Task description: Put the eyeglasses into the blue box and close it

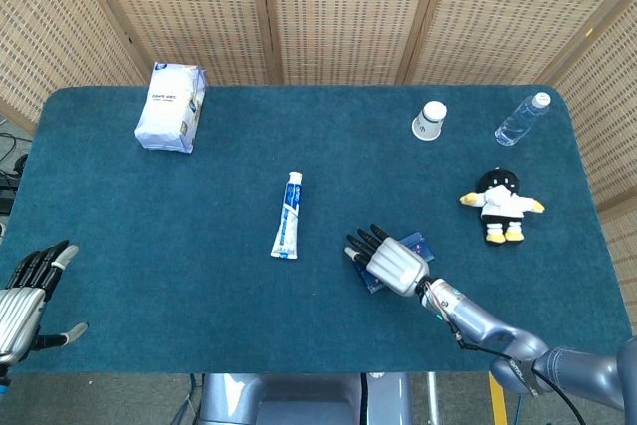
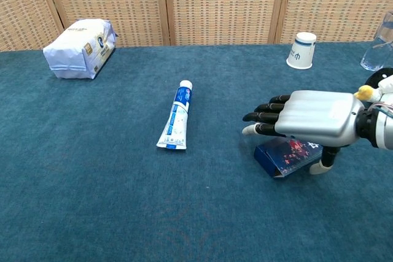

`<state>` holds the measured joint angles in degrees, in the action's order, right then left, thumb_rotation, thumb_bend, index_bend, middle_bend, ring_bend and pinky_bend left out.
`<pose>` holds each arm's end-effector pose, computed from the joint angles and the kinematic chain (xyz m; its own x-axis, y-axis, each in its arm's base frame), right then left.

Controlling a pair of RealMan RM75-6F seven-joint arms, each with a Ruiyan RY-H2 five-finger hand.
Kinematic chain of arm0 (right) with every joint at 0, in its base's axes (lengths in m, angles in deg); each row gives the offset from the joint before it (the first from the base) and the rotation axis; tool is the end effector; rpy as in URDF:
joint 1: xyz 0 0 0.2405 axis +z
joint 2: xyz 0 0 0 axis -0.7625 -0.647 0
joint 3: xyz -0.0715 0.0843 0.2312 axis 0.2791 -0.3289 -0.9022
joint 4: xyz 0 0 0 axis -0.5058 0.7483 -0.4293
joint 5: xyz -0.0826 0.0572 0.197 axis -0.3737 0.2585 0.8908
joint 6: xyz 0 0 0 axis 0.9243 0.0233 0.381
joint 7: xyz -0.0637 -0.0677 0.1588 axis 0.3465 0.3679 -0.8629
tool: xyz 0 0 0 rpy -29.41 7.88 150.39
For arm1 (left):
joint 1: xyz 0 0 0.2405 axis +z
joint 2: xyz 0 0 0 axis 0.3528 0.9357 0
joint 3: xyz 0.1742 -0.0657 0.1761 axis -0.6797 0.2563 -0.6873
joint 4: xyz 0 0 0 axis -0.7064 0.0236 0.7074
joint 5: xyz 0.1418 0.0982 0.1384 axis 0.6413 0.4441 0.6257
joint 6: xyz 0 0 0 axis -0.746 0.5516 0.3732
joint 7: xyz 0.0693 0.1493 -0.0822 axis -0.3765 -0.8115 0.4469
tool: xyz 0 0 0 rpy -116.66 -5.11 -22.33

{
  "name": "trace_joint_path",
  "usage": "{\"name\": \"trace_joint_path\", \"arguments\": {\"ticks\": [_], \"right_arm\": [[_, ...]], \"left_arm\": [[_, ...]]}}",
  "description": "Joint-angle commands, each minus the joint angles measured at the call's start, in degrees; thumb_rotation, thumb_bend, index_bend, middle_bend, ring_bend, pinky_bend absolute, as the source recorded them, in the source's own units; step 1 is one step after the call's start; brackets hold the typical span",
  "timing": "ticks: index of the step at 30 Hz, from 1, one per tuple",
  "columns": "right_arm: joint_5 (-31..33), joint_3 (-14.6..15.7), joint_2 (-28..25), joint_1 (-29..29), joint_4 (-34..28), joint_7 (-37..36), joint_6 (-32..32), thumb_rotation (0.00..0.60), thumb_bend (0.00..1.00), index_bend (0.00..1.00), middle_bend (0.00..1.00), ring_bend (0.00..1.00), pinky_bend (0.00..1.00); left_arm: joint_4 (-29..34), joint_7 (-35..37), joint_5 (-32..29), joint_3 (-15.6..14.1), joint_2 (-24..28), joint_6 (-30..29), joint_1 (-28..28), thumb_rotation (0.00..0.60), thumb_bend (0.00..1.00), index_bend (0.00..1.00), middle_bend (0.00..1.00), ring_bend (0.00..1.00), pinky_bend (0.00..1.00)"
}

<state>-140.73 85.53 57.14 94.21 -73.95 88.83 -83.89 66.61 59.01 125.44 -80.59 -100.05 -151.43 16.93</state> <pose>-0.1642 -0.3412 -0.0602 0.8979 0.0434 0.4381 -0.2619 -0.7472 0.6108 -0.2852 0.1841 0.1461 0.3297 0.2096 0.9205 0.9430 -0.0258 -0.3319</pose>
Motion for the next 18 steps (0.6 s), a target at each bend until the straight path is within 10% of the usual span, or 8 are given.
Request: {"name": "trace_joint_path", "arguments": {"ticks": [1, 7, 18], "right_arm": [[0.62, -0.34, 0.37, 0.26, 0.41, -0.57, 0.52, 0.6, 0.0, 0.0, 0.01, 0.0, 0.12], [2.06, -0.52, 0.62, 0.57, 0.73, -0.97, 1.85, 0.6, 0.0, 0.0, 0.19, 0.0, 0.12], [0.06, -0.37, 2.12, 0.29, 2.36, -7.21, -0.6, 0.6, 0.51, 0.08, 0.54, 0.07, 0.12]], "left_arm": [[-0.02, 0.04, -0.08, -0.01, 0.0, 0.17, -0.06, 0.6, 0.09, 0.0, 0.0, 0.0, 0.0], [-0.1, 0.08, -0.23, 0.05, -0.01, 0.27, -0.13, 0.6, 0.09, 0.0, 0.0, 0.0, 0.0], [-0.03, -0.06, -0.29, 0.04, -0.04, 0.25, -0.1, 0.6, 0.1, 0.0, 0.0, 0.0, 0.0]]}}
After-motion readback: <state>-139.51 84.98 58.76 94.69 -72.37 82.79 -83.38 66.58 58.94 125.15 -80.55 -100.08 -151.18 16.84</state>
